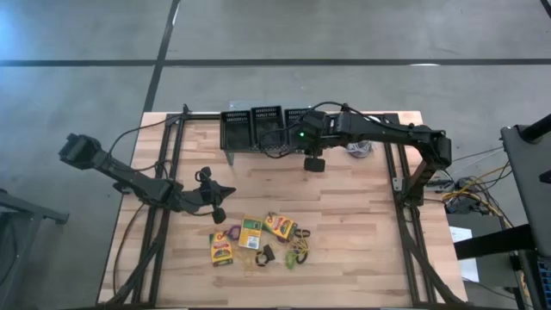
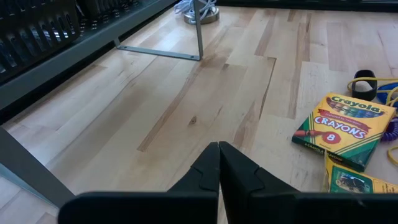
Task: Pick & Place Office Desk Supplies
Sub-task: Put the black basket
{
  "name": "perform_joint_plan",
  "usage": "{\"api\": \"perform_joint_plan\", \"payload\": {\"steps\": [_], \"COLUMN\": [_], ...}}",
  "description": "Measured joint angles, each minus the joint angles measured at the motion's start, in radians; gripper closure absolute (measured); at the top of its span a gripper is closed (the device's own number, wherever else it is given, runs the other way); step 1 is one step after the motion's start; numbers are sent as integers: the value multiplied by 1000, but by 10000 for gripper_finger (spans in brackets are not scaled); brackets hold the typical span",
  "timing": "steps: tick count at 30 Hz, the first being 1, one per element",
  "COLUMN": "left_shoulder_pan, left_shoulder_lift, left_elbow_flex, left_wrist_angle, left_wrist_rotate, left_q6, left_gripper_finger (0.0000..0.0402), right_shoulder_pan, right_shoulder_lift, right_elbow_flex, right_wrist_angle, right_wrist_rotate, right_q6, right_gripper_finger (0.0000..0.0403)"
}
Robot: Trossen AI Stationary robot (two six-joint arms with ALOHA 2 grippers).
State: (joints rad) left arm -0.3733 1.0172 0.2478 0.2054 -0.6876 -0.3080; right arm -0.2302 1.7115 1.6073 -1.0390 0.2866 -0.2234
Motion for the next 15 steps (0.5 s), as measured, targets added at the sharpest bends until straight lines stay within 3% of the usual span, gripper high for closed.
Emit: {"api": "perform_joint_plan", "payload": {"steps": [7, 12, 15], "left_shoulder_pan": [-1, -1, -1], "left_shoulder_lift": [0, 0, 0], "left_elbow_flex": [0, 0, 0], "left_wrist_angle": [-1, -8, -9], "left_wrist_rotate": [0, 3, 5], "left_q6": [-3, -7, -9], "left_gripper_finger": [396, 396, 396], "right_shoulder_pan": [17, -1, -36], "right_shoulder_lift": [-99, -208, -269], "right_elbow_flex": [9, -108, -238], "right_wrist_angle": [7, -30, 6], "right_wrist_rotate": [0, 9, 83], "right_q6": [44, 195, 260], "right_gripper_finger": [250, 258, 270]}}
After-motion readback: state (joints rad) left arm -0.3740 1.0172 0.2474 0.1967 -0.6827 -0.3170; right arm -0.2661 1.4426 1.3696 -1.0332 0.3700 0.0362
